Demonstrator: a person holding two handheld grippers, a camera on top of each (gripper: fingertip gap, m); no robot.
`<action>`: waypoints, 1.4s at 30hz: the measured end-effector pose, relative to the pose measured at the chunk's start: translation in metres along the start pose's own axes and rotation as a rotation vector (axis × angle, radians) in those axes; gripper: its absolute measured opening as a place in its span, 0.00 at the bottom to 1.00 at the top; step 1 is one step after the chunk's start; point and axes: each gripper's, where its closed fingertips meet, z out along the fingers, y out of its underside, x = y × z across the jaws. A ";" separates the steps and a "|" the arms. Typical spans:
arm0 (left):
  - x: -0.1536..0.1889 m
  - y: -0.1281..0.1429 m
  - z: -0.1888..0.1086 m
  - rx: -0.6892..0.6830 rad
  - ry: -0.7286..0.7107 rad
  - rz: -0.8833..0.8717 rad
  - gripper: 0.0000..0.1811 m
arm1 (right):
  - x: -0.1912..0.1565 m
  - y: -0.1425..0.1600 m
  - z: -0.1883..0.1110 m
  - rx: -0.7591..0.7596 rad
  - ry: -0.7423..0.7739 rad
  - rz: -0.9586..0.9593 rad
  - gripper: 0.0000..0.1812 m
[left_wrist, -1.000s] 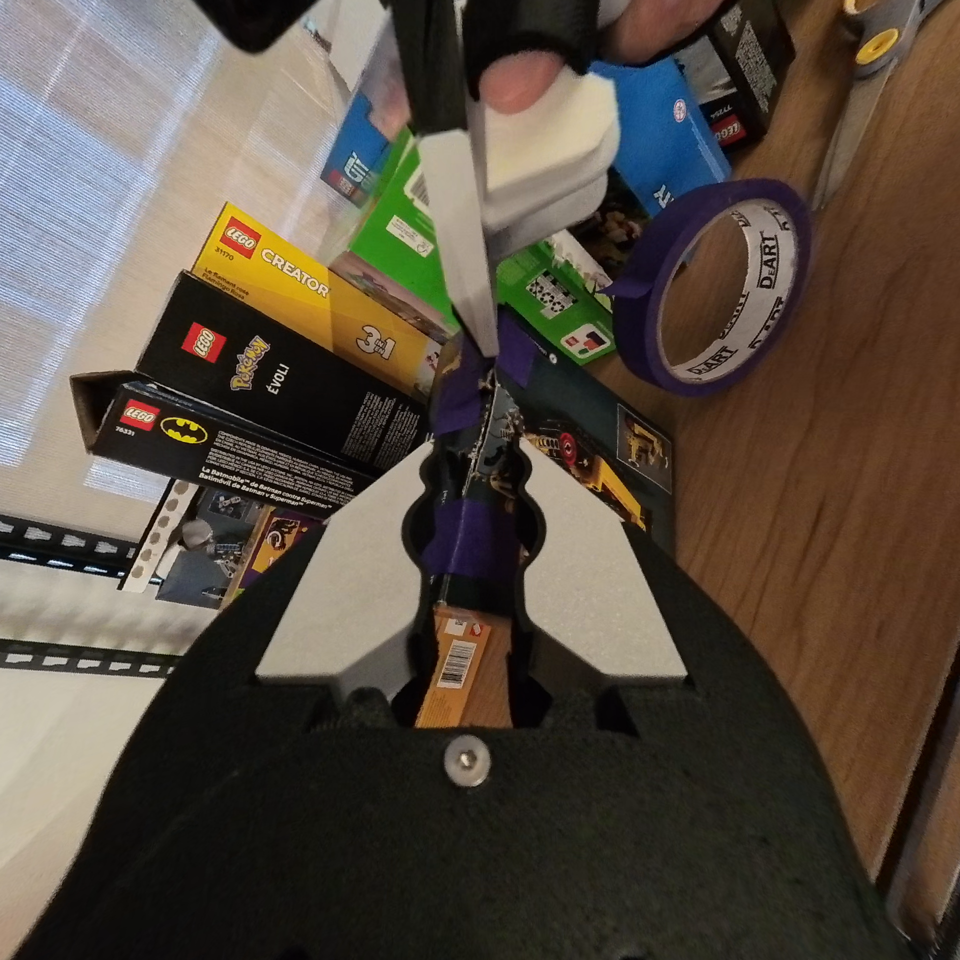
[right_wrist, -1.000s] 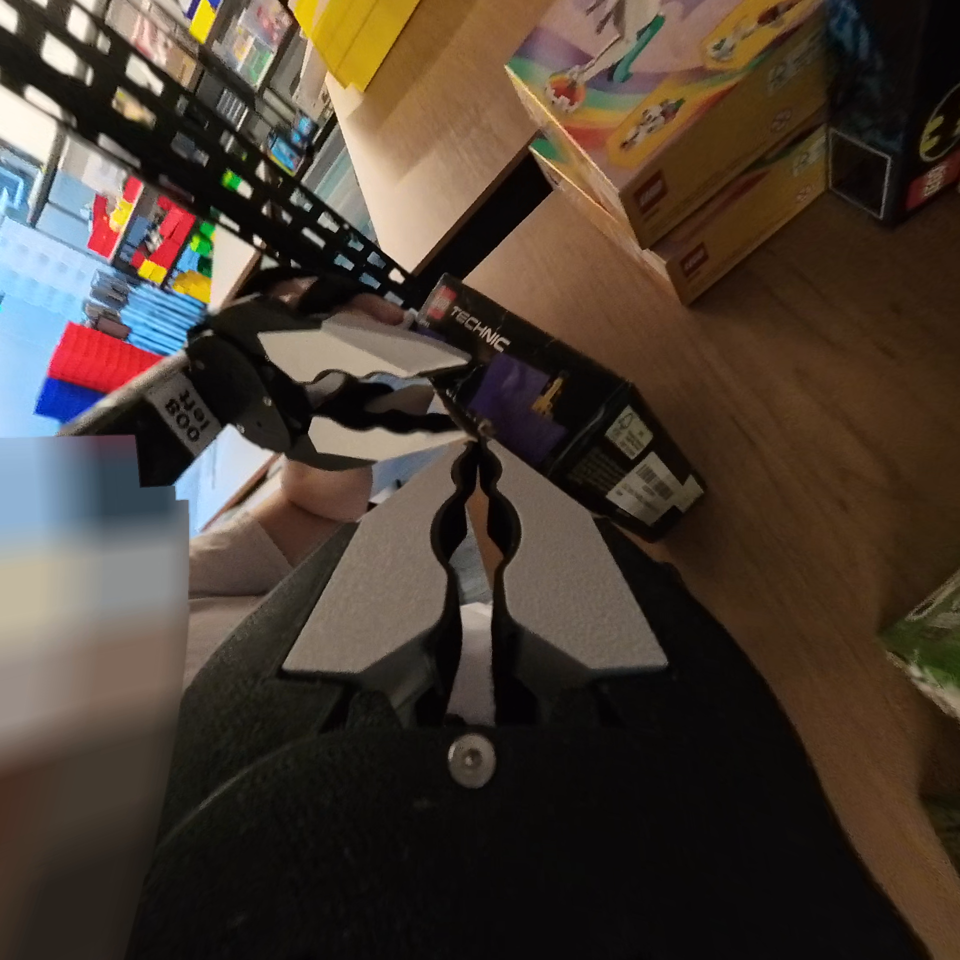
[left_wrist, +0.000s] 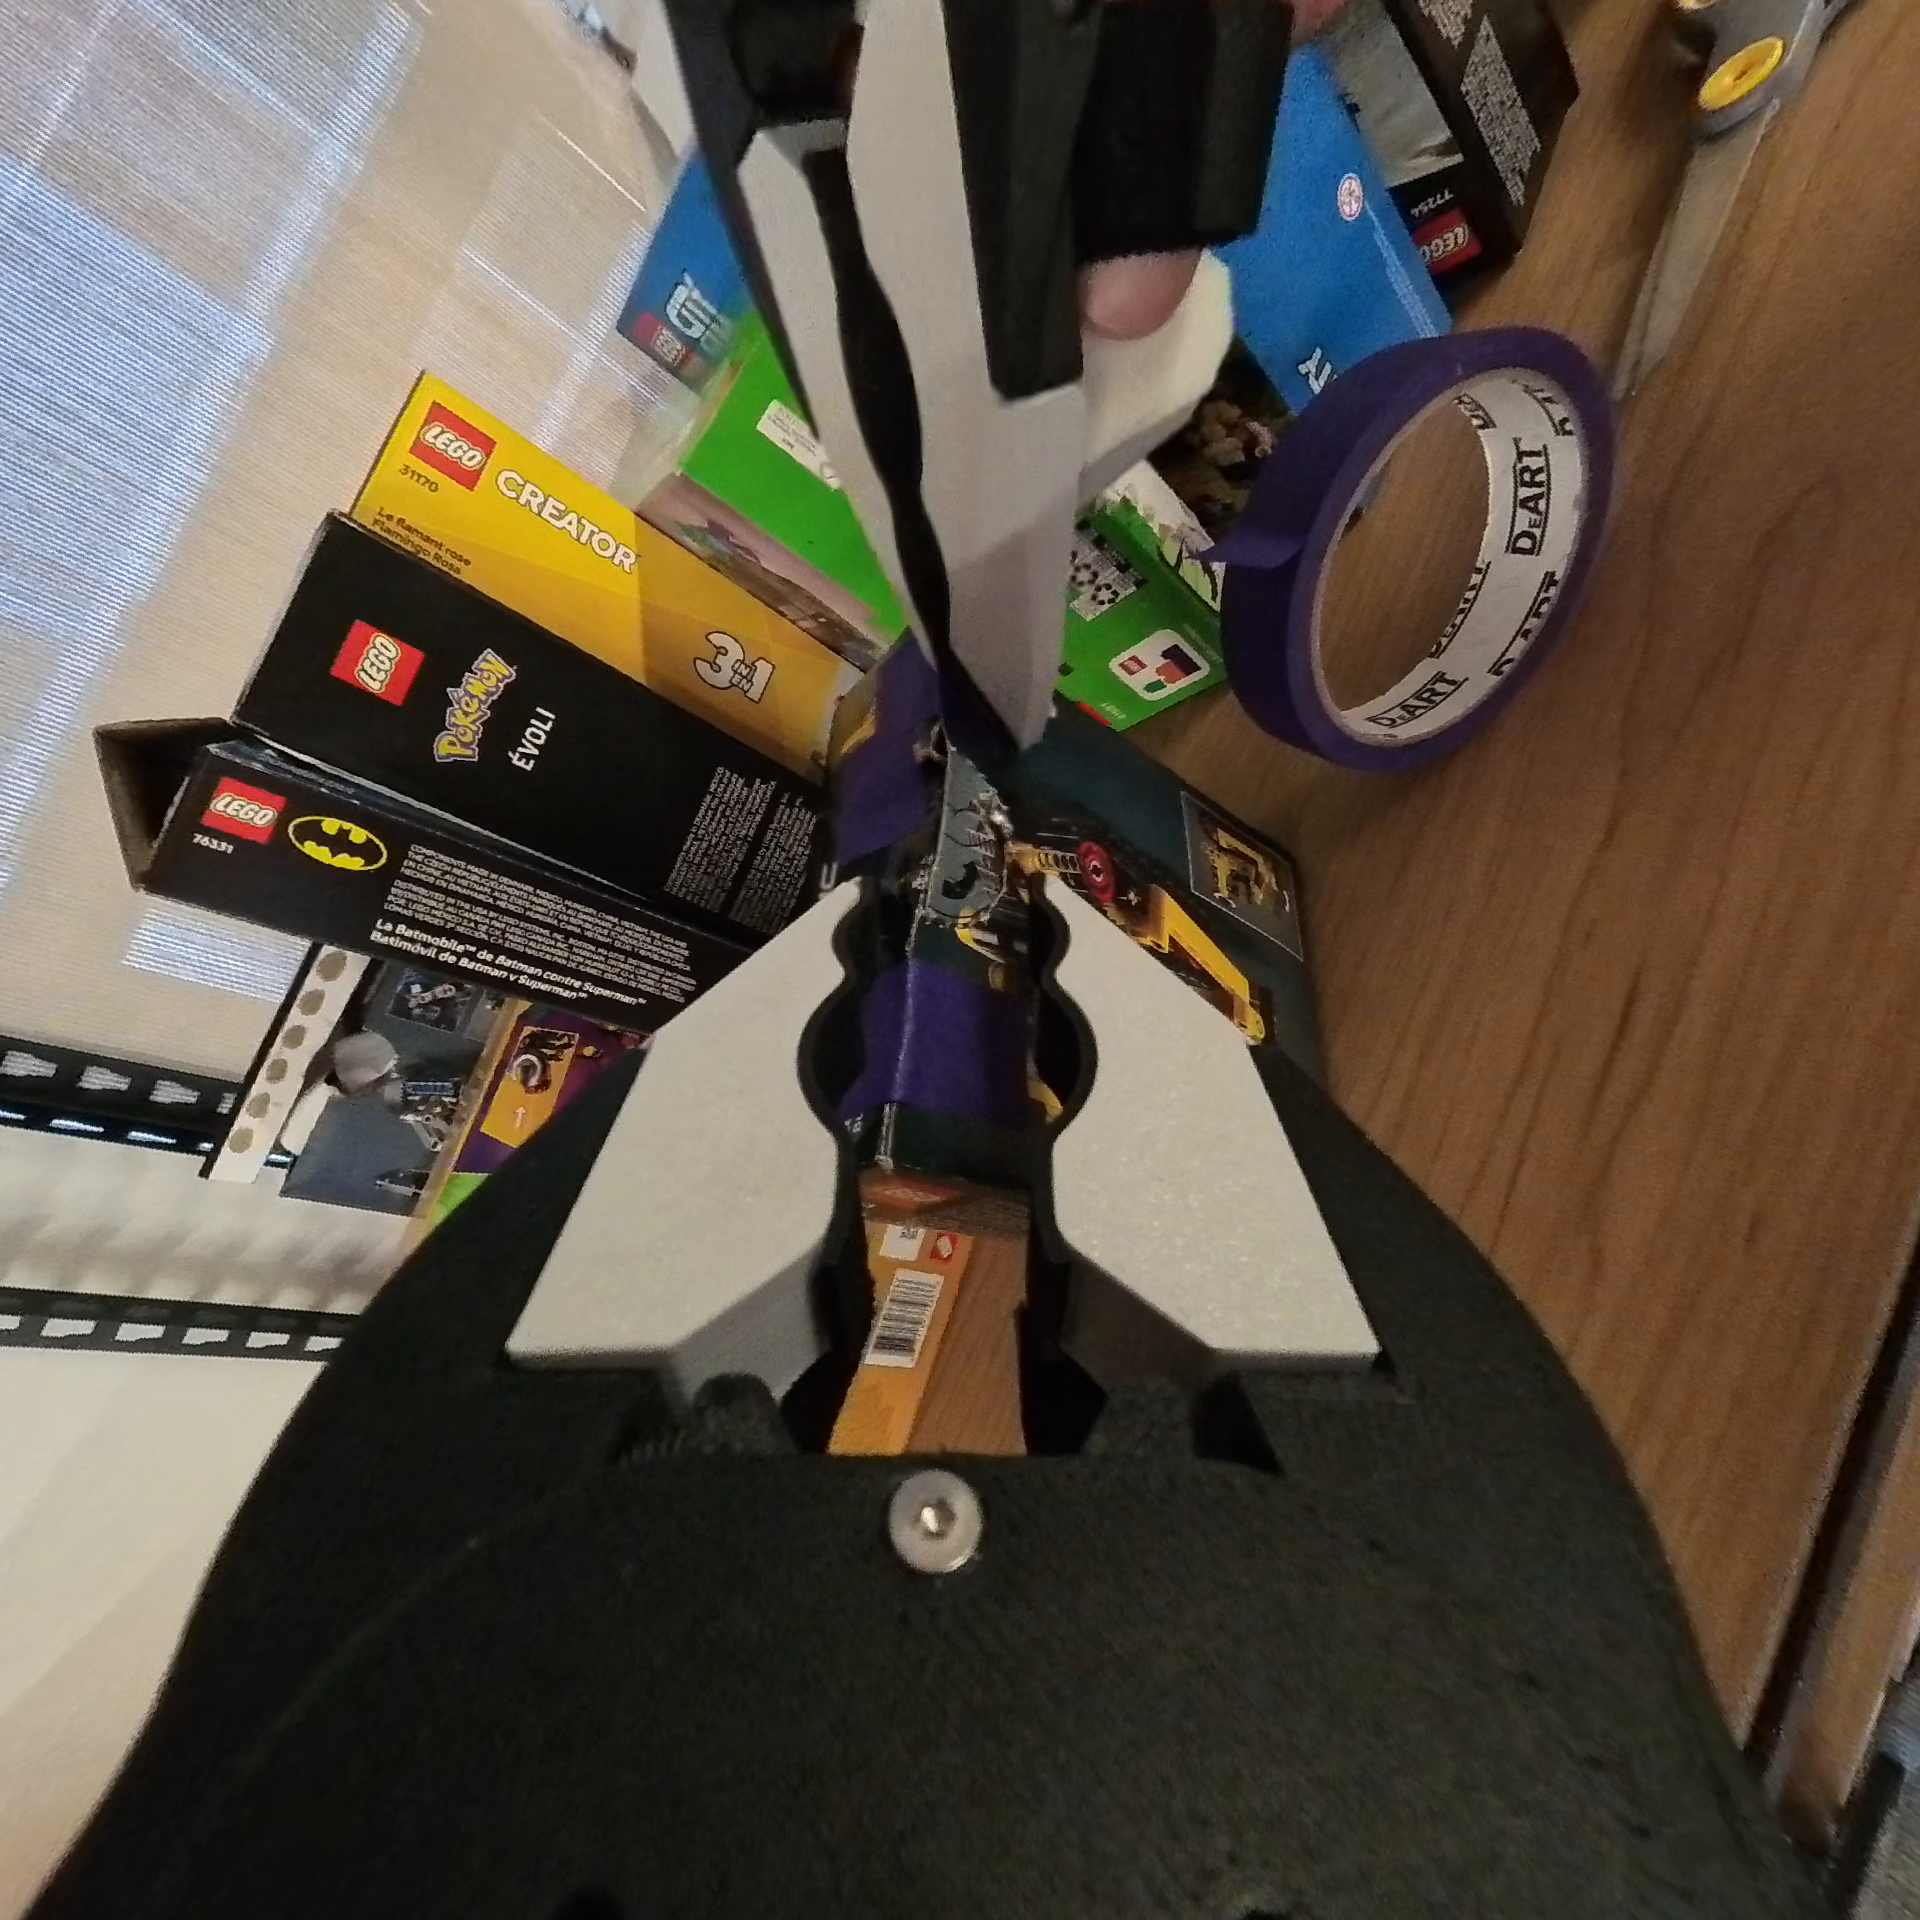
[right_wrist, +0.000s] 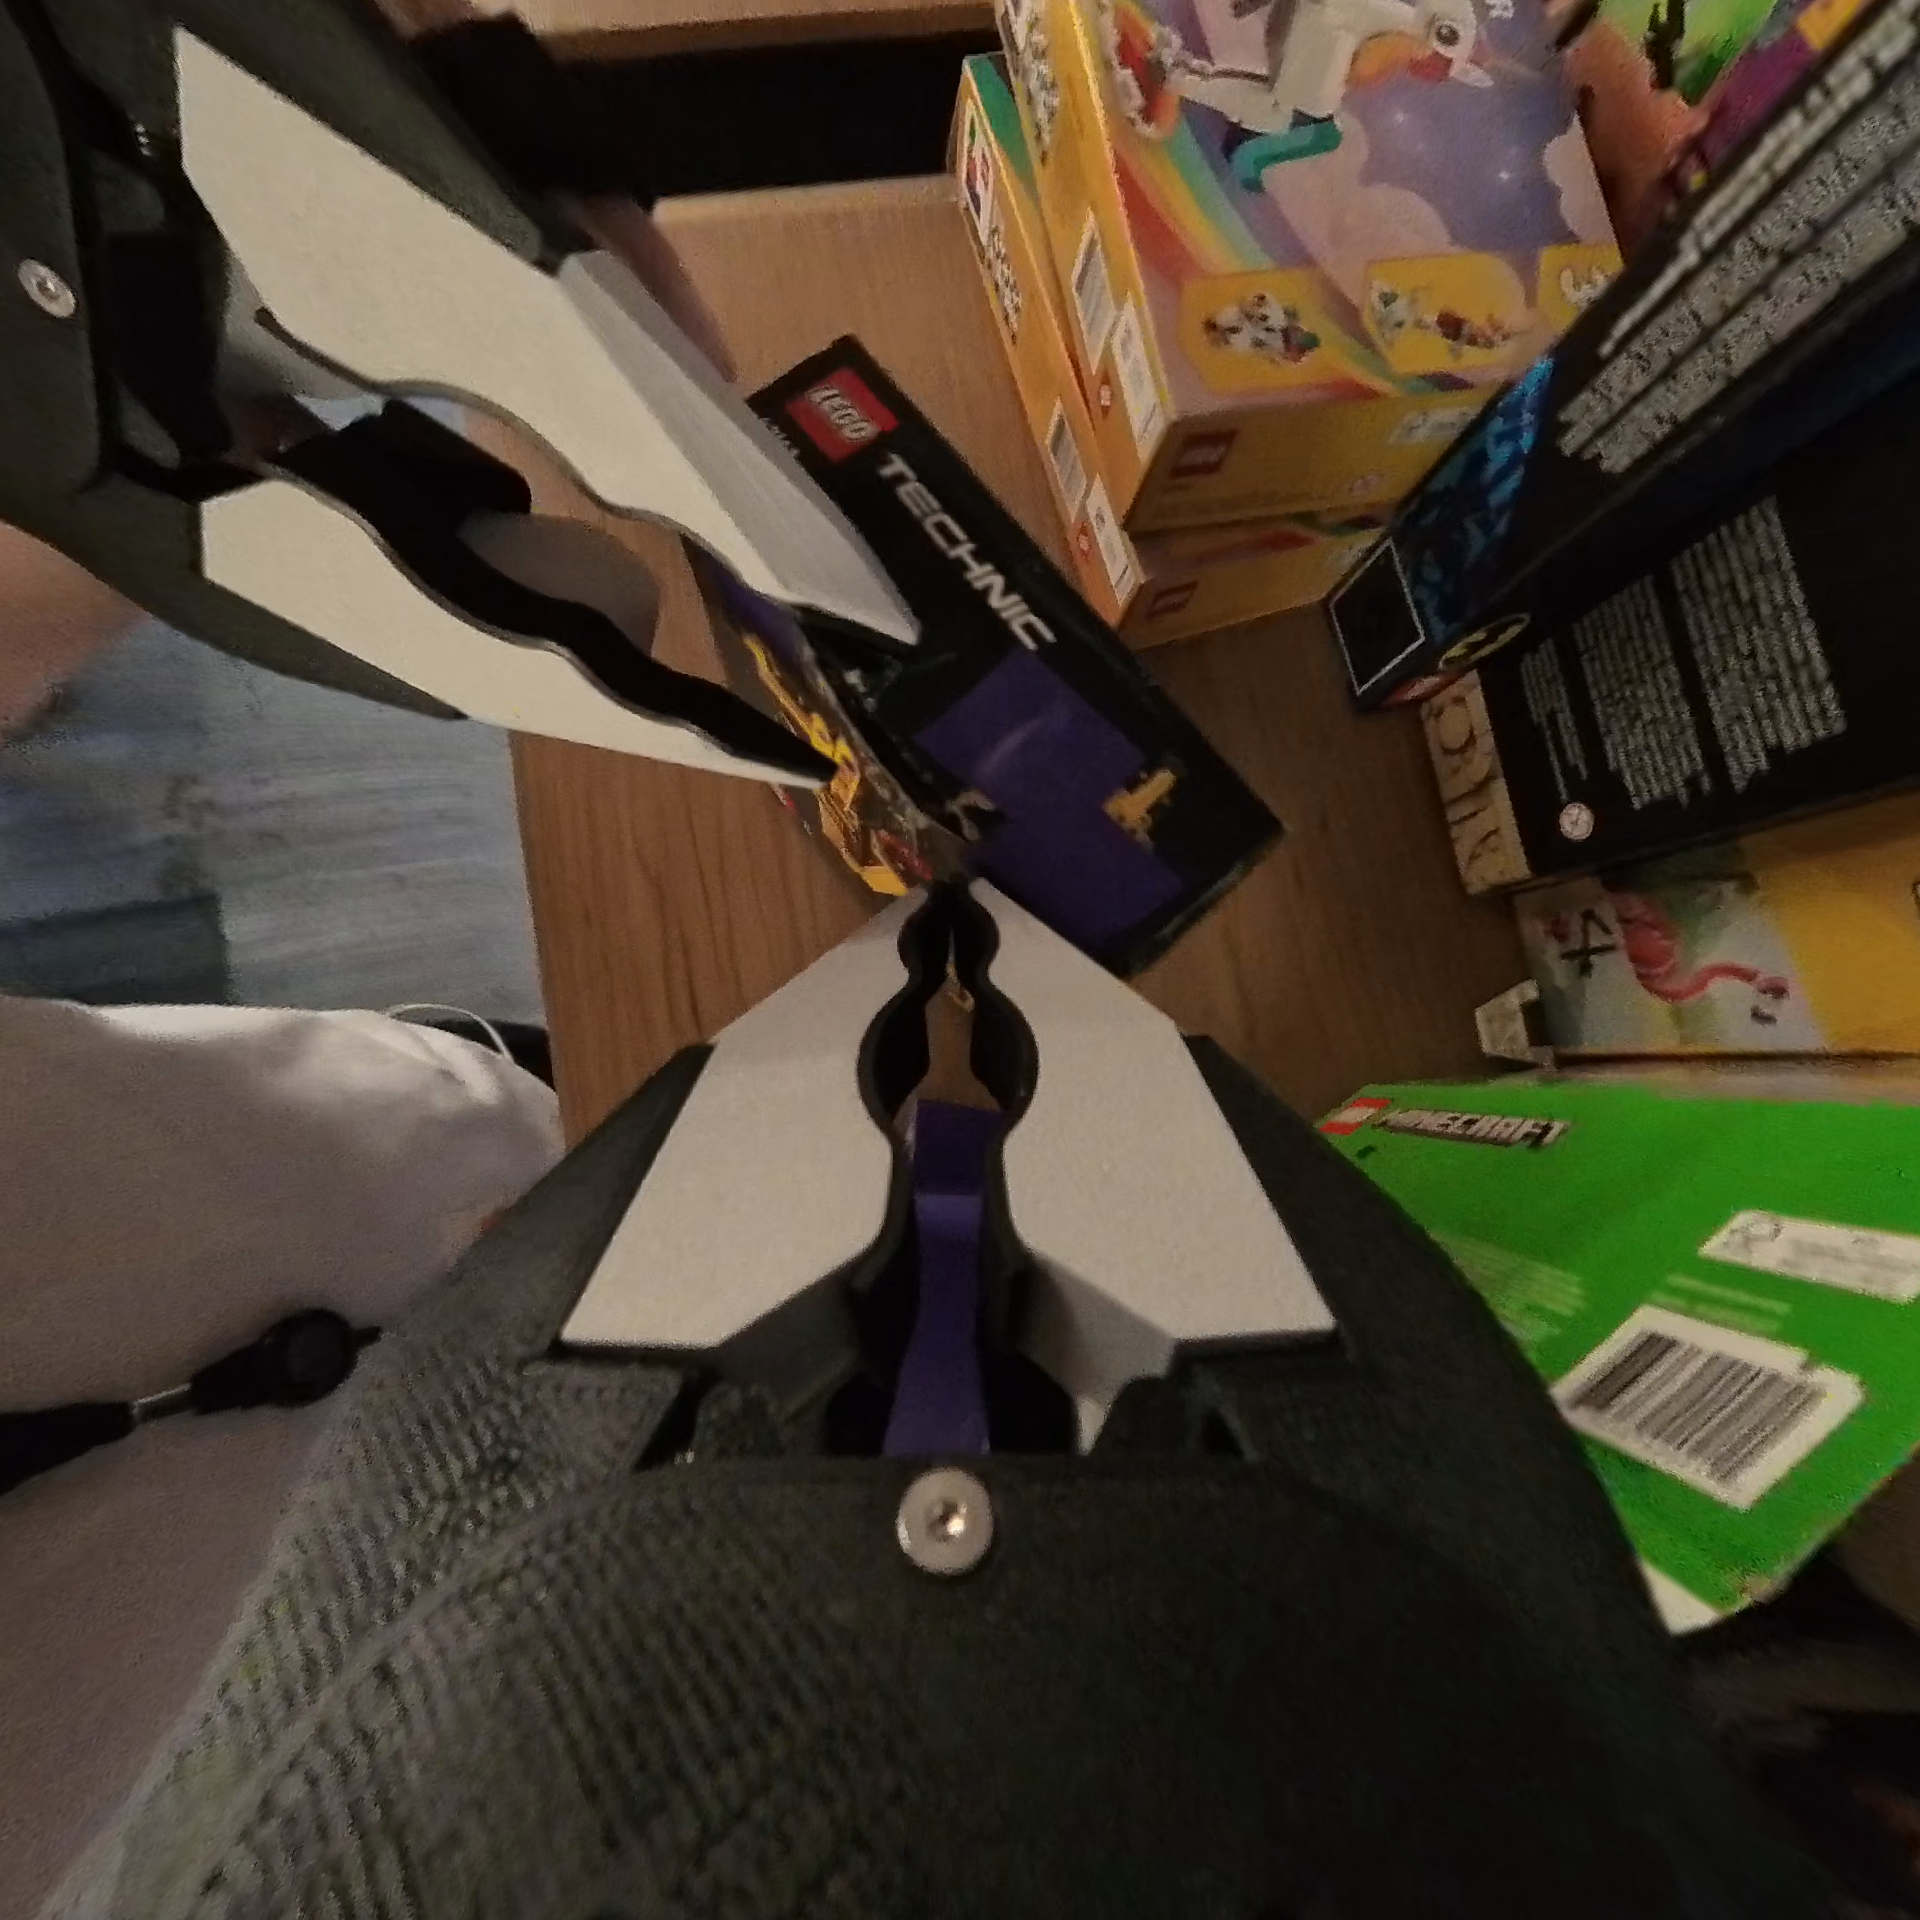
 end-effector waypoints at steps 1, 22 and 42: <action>0.000 0.000 0.000 -0.002 -0.001 0.002 0.15 | -0.001 0.001 0.002 -0.029 0.019 -0.042 0.00; 0.000 0.000 -0.001 0.032 0.008 0.001 0.15 | 0.032 -0.017 -0.028 0.325 0.081 0.161 0.00; -0.001 0.045 0.003 0.179 0.106 -0.848 0.44 | -0.059 0.038 -0.058 0.779 0.017 0.171 0.00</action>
